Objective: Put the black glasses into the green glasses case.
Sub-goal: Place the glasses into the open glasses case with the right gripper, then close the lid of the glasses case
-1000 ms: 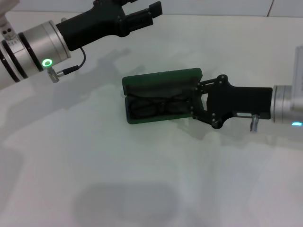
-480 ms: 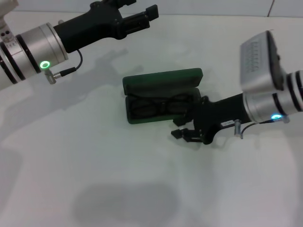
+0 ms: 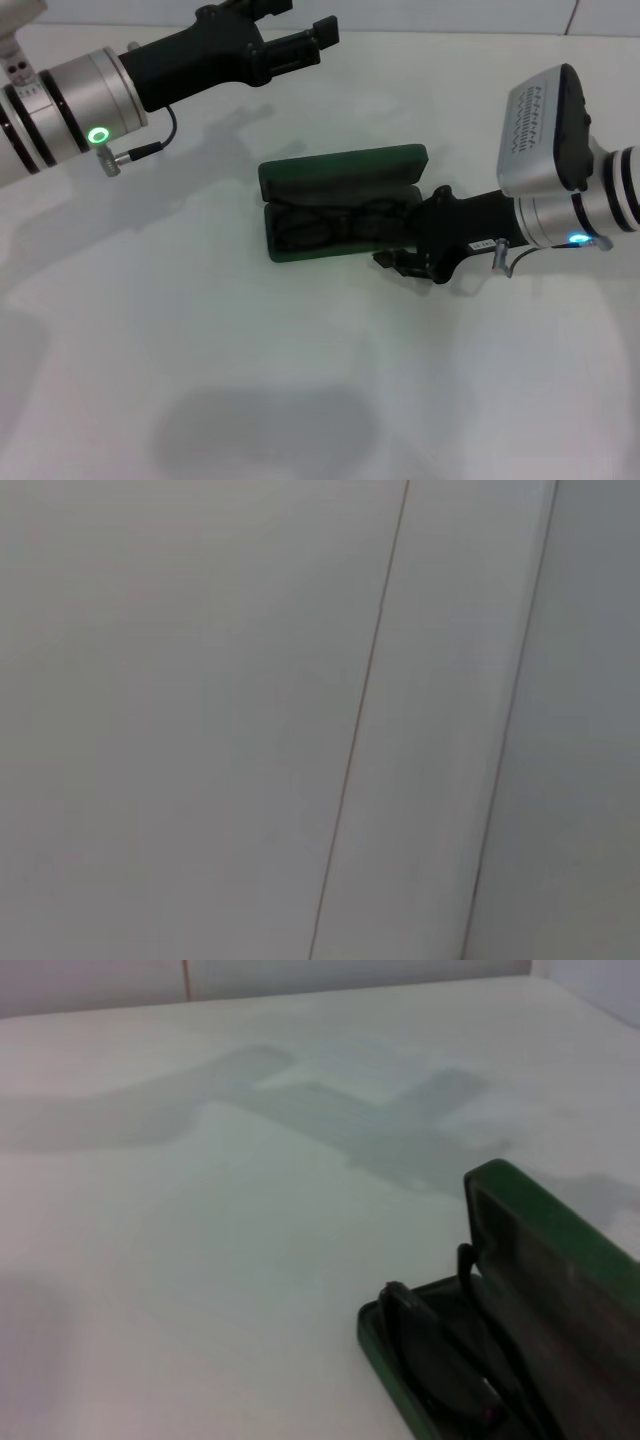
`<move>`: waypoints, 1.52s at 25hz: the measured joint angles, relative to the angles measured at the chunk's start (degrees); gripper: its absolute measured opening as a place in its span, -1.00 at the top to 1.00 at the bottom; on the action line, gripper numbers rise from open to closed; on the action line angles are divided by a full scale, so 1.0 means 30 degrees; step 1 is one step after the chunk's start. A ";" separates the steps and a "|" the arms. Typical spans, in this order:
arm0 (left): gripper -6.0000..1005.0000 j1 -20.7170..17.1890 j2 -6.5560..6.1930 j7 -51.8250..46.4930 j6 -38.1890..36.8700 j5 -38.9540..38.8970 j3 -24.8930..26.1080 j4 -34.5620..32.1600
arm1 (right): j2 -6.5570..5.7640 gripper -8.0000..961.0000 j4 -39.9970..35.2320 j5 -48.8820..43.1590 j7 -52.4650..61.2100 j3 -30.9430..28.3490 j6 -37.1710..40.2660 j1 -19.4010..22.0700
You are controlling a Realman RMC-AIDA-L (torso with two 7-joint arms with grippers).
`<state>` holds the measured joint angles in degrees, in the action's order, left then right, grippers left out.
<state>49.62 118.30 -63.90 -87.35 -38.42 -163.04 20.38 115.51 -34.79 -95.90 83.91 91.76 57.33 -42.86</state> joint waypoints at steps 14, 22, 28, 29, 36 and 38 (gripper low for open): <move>-0.77 0.0227 0.0083 0.0009 0.0322 0.0248 0.0002 -0.0027 | 0.0146 0.38 -0.1733 0.0325 -0.0680 -0.0735 -0.0283 0.1373; -0.77 0.0454 0.0199 0.0207 0.0319 0.0252 0.0002 -0.0041 | 0.0230 0.38 -0.0935 0.1235 -0.1321 0.0340 -0.1148 0.0177; -0.77 0.0508 0.0206 0.0233 0.0318 0.0252 0.0003 -0.0093 | 0.0227 0.38 0.0085 0.1302 -0.1302 0.0338 -0.1814 -0.0574; -0.77 0.0509 0.0206 0.0234 0.0318 0.0253 0.0003 -0.0081 | 0.0224 0.38 -0.0043 0.1346 -0.1325 0.0325 -0.1780 -0.0483; -0.77 0.0461 0.0074 -0.0086 0.0680 0.0699 0.0003 -0.0023 | 0.0037 0.38 -0.2859 0.1487 -0.1640 -0.1583 0.0500 0.2048; -0.77 0.0628 -0.0010 -0.0678 0.1670 0.1575 0.0002 -0.0010 | 0.0026 0.37 -0.3087 0.1467 -0.1958 -0.2835 0.0667 0.2772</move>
<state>51.50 118.27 -65.93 -82.34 -33.69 -163.03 20.35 115.59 -44.05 -91.50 78.03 83.26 59.33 -34.54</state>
